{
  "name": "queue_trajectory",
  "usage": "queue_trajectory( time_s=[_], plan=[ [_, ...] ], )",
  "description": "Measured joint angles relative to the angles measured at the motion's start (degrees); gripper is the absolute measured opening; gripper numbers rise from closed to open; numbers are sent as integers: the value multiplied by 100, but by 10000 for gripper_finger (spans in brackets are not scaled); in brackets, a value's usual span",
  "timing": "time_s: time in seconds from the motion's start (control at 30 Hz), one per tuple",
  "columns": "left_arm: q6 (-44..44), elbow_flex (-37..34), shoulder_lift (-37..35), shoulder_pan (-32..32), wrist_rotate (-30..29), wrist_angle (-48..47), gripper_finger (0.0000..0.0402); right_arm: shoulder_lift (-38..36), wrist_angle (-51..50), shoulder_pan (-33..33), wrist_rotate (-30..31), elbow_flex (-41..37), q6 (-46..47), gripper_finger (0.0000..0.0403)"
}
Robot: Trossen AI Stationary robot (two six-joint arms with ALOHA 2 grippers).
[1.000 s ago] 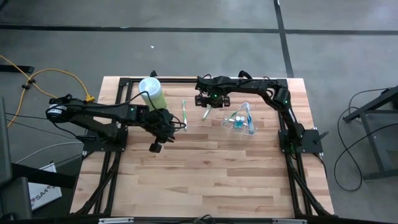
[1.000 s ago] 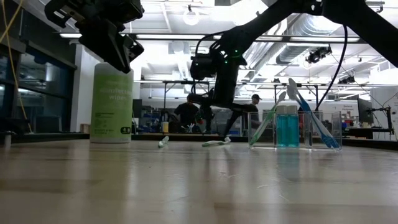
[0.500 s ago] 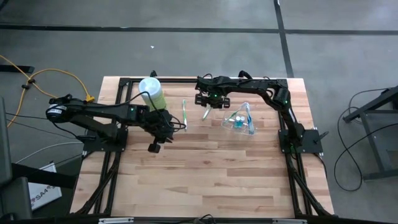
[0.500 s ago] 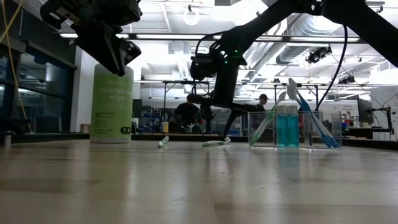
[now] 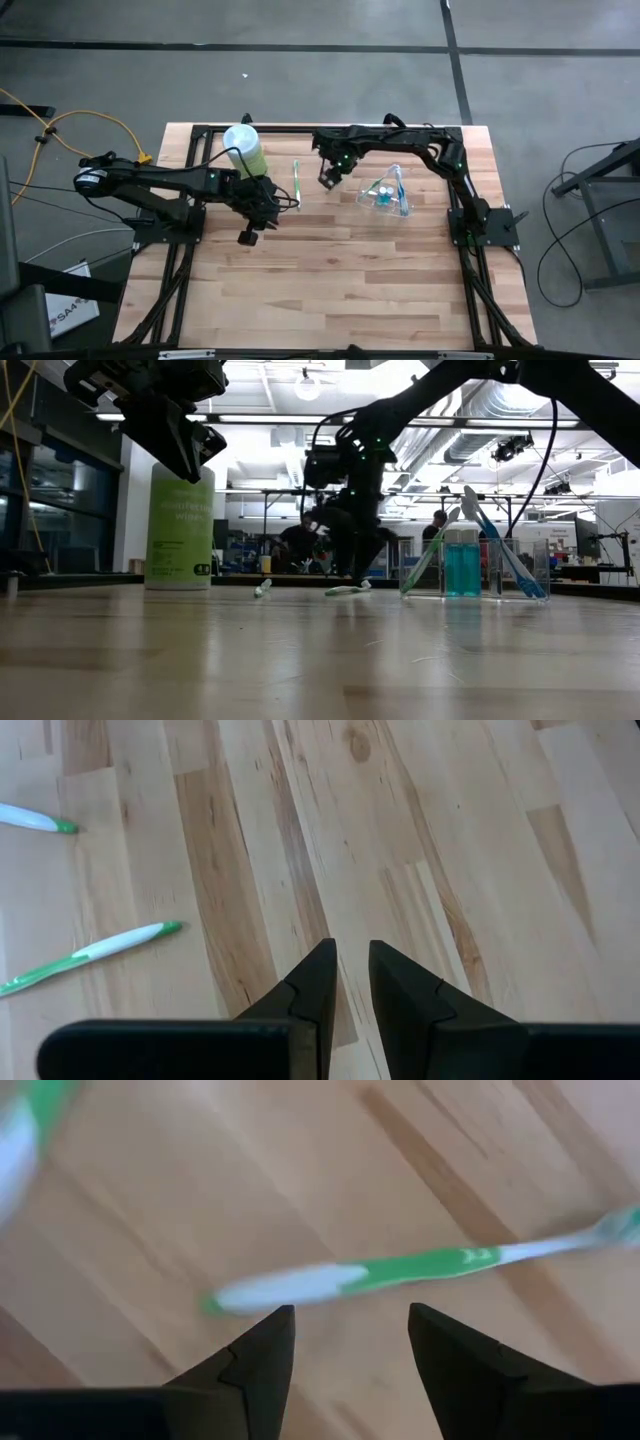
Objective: Pick & Place toothbrushing station
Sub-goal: Put the right green toothbrush into the left of the transparent organizer
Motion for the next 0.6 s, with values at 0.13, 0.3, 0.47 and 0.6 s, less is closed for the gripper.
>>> queue_trajectory(
  time_s=[0.13, 0.3, 0.47, 0.6],
  plan=[
    [-5, 0, 0, 2, 0, 2, 57, -14, -384, 143, 583, 0, -1589, 189],
    [-86, 0, 0, 0, 0, 4, 57, -20, -475, 352, 1674, 0, -3085, 189],
    [-212, 0, 0, 2, 0, 63, 57, -20, -214, 594, 2415, 0, -4661, 189],
    [-212, 0, 0, 0, 0, 144, 57, -20, 195, 690, 2251, 0, -5445, 189]
  ],
)
